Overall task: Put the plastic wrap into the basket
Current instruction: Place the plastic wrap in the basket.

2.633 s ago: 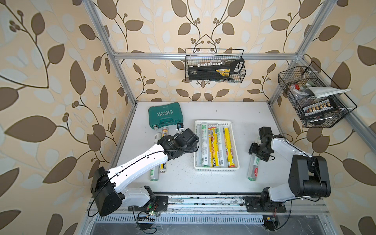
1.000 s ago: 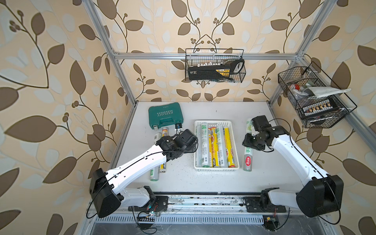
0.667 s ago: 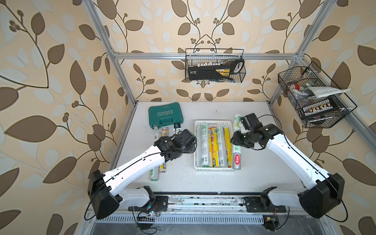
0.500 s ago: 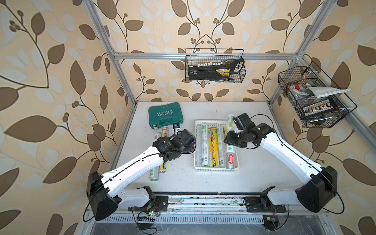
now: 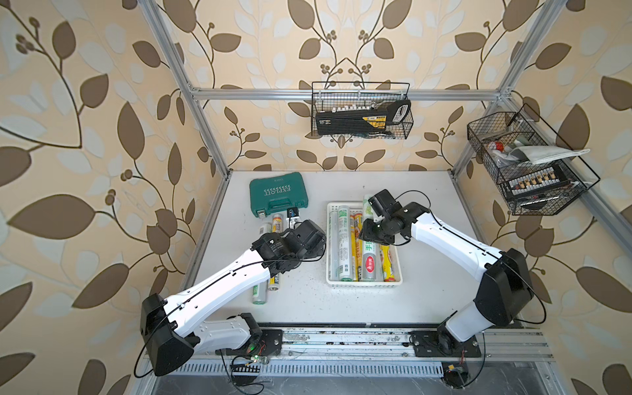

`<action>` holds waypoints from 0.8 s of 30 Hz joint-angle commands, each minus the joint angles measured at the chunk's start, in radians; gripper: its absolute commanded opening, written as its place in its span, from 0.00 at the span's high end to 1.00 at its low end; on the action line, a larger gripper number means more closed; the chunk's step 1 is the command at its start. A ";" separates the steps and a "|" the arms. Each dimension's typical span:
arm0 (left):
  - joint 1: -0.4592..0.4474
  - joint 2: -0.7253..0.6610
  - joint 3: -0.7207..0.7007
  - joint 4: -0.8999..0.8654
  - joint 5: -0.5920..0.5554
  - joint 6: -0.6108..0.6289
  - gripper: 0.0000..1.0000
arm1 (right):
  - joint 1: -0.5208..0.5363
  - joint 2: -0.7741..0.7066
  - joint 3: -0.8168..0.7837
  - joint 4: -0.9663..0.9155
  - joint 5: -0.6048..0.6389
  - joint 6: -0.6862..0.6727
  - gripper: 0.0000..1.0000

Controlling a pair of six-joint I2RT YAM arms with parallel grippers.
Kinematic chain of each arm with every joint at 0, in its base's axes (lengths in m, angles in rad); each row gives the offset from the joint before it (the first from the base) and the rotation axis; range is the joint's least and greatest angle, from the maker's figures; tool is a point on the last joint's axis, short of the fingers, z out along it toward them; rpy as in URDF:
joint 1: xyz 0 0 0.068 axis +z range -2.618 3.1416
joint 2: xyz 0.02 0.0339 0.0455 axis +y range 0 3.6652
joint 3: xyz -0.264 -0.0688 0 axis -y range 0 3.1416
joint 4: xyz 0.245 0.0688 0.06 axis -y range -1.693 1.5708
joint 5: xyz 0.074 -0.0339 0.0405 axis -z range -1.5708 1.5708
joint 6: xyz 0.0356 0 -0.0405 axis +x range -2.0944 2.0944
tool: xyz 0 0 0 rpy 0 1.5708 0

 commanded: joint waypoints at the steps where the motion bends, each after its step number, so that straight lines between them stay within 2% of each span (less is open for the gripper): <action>1: -0.004 -0.026 -0.004 -0.017 -0.042 -0.006 0.01 | 0.014 0.027 0.054 0.040 0.007 -0.006 0.69; 12: -0.004 -0.027 -0.011 -0.020 -0.050 -0.006 0.01 | 0.024 0.135 0.102 0.028 0.025 -0.031 0.69; 24: -0.004 -0.020 -0.013 -0.016 -0.051 -0.005 0.01 | 0.033 0.187 0.092 0.054 0.024 -0.020 0.67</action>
